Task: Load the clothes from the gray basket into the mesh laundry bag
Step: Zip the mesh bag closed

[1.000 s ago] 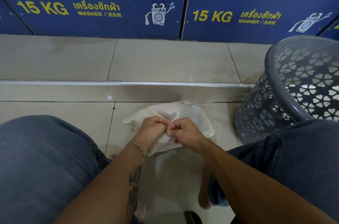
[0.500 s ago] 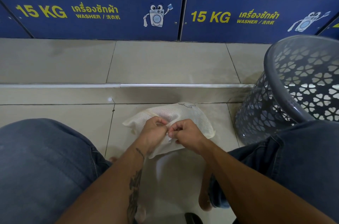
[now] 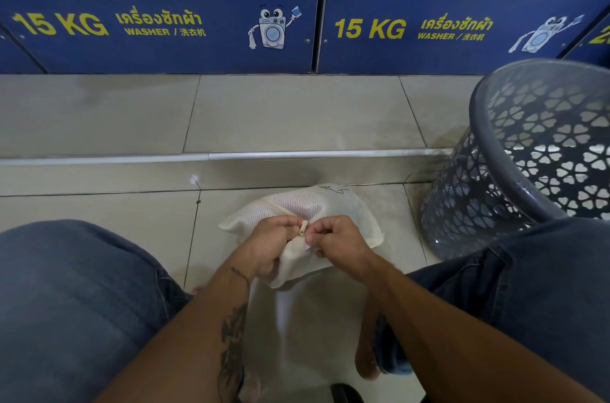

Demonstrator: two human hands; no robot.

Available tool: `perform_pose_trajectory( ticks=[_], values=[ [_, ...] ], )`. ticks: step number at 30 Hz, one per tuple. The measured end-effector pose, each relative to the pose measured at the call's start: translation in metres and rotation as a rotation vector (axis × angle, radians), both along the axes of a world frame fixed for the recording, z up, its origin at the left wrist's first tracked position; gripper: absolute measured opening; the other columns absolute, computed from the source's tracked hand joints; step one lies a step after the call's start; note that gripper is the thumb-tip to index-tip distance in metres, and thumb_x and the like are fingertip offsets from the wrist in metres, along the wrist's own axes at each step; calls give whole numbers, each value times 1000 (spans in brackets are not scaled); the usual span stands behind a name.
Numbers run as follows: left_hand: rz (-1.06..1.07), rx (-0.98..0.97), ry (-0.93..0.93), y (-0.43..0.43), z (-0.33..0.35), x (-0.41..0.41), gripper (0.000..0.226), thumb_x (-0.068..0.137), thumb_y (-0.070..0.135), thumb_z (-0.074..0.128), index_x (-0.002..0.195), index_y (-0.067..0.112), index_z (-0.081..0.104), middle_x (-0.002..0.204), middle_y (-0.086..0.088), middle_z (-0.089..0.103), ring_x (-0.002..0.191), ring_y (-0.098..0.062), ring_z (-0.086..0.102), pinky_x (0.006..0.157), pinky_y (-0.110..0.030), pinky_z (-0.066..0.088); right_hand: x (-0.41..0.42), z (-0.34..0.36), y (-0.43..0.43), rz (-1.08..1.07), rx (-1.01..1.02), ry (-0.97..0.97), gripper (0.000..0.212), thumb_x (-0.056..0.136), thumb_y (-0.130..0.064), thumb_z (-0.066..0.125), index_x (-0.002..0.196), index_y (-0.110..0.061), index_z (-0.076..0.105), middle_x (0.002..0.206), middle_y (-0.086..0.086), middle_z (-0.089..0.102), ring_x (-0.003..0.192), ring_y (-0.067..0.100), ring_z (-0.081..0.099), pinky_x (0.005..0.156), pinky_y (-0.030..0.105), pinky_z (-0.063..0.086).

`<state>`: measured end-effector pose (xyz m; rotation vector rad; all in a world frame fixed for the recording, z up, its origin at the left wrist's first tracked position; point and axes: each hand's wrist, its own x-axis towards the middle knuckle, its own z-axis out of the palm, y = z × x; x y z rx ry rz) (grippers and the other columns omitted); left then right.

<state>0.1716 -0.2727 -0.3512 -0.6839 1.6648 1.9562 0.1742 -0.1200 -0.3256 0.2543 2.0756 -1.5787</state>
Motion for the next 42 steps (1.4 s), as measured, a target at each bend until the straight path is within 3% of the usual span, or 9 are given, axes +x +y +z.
perform_pose_trajectory(
  ticks=[6,13,18,26,31,34,38,42],
  values=[
    [-9,72,-12,-1,2,2,17,89,-6,59,98,0,72,82,-11,75,74,-17,70,66,-25,57,-2,-2,4,-26,-12,-13,19,83,1,71,69,-13,73,72,9,66,72,20,58,67,32,51],
    [-66,52,-60,0,6,0,8,86,-2,65,87,4,71,87,-15,69,83,-25,62,81,-38,50,-2,-2,7,-17,16,-1,20,83,1,71,68,-14,71,72,10,66,71,22,58,69,36,51],
    [-120,46,-122,-4,9,1,15,83,-5,63,78,7,70,75,-8,67,66,-17,62,57,-26,50,-1,-1,7,-5,38,32,21,84,1,69,69,-14,70,70,7,65,69,21,60,71,39,54],
    [-170,62,-140,-5,9,-1,18,88,-7,59,82,5,70,75,-5,68,67,-14,62,59,-22,52,-3,-1,7,4,86,51,15,87,2,67,76,-8,71,72,10,66,68,22,62,76,49,60],
    [-264,-6,-126,-6,11,-4,19,90,-7,56,85,2,72,73,-6,71,65,-13,66,57,-23,54,-4,0,10,59,84,13,11,86,2,70,78,-6,72,72,11,67,65,20,61,66,36,57],
    [-260,-121,-86,-4,11,-6,24,88,-7,58,86,7,77,79,-9,73,72,-17,65,65,-26,55,-5,0,13,80,88,-43,14,84,-2,72,74,-11,74,70,5,68,64,13,61,59,25,54],
    [-100,-151,-101,-3,7,-8,19,80,-7,69,90,9,70,82,-12,70,73,-22,65,66,-32,54,-5,1,12,83,65,-102,16,85,0,71,74,-11,73,72,3,70,67,12,64,59,23,57],
    [-33,18,-238,-3,9,-8,20,83,0,68,103,-1,71,95,-17,72,82,-28,68,75,-37,56,-4,4,11,68,53,-66,17,83,3,69,73,-10,72,72,5,70,71,17,66,65,30,58]
  ],
)
